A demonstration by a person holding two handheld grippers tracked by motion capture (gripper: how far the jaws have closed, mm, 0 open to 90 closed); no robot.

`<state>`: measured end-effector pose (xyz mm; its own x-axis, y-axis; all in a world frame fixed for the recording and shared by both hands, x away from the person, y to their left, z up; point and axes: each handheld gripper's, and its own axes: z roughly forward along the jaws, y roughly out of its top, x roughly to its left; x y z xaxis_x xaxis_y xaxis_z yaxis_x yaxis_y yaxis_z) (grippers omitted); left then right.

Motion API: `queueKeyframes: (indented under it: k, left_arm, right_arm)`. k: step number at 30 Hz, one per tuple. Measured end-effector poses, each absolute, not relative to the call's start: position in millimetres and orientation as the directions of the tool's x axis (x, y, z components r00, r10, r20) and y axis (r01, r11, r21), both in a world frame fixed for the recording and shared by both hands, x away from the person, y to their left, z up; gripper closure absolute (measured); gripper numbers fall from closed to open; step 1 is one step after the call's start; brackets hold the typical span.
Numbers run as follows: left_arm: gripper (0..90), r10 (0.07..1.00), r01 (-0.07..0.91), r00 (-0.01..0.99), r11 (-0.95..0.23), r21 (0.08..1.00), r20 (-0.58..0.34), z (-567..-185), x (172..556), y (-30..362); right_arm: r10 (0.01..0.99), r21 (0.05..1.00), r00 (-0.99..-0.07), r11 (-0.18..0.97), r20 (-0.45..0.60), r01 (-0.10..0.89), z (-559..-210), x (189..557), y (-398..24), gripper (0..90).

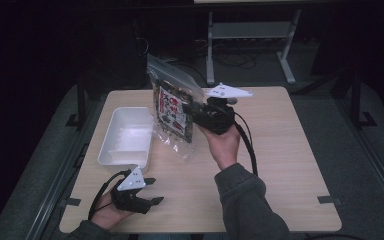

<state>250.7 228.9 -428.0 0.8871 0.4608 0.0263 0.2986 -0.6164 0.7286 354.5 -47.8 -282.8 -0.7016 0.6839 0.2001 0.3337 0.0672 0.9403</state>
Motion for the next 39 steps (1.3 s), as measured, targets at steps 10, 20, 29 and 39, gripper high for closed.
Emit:
queueKeyframes:
  k: [10, 20, 29, 39]
  left_arm:
    - [30.9, 0.476, 0.307, 0.879, -0.619, 0.723, 0.034, -429.4, 247.5, 240.1]
    - [31.0, 0.486, 0.307, 0.873, -0.619, 0.723, 0.045, -429.3, 246.3, 245.5]
    - [31.4, 0.497, 0.318, 0.867, -0.618, 0.719, 0.044, -431.4, 245.6, 253.6]
    - [31.5, 0.5, 0.324, 0.866, -0.613, 0.721, 0.036, -432.2, 247.3, 254.3]
  right_arm:
    - [0.681, 0.937, -0.699, 0.054, 0.219, 0.346, -282.6, 376.7, -4.2, 75.2]
    - [0.682, 0.938, -0.697, 0.043, 0.223, 0.343, -281.7, 389.1, 27.2, 75.2]
    - [0.686, 0.939, -0.695, 0.049, 0.215, 0.34, -283.0, 398.9, 53.8, 75.2]
    - [0.707, 0.929, -0.673, 0.064, 0.216, 0.365, -299.0, 412.0, 75.4, 75.2]
